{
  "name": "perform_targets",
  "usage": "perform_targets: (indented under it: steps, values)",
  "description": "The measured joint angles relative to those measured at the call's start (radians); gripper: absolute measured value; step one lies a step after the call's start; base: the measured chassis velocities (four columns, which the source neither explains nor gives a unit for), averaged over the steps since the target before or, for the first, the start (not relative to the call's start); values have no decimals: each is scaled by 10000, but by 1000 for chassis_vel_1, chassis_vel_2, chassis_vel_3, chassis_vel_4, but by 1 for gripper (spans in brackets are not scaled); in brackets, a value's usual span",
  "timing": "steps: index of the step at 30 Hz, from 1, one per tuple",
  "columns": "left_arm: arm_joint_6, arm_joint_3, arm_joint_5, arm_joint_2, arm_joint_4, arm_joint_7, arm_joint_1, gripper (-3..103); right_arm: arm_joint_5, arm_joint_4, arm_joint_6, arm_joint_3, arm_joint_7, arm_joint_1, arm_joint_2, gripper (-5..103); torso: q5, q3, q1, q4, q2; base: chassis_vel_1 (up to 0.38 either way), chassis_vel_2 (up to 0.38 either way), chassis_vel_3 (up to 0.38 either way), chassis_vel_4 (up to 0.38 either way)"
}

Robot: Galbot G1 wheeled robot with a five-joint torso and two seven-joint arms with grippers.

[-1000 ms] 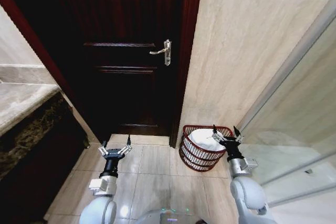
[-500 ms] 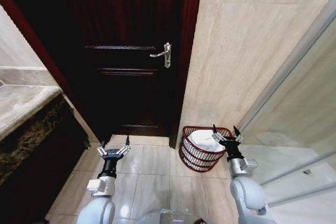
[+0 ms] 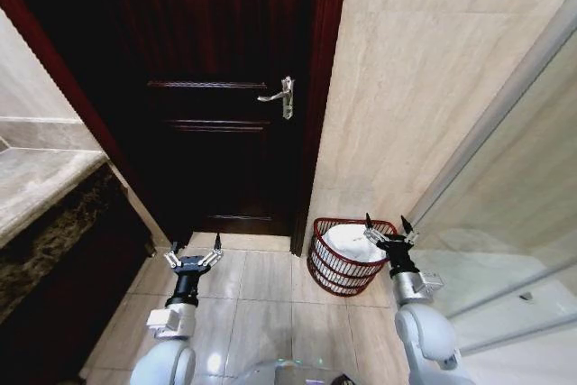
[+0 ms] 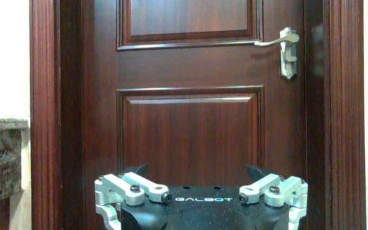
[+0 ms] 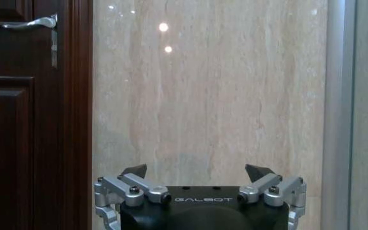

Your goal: Discard the used towel into the hamper.

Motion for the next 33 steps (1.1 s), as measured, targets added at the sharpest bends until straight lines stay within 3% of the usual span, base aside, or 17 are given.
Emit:
perform_targets:
  steps: [33]
  values:
    - [245, 157, 39, 322, -244, 16, -58, 100, 105, -26, -22, -119, -129, -232, -58, 100, 0, 513, 387, 0, 903, 0, 0, 0, 0]
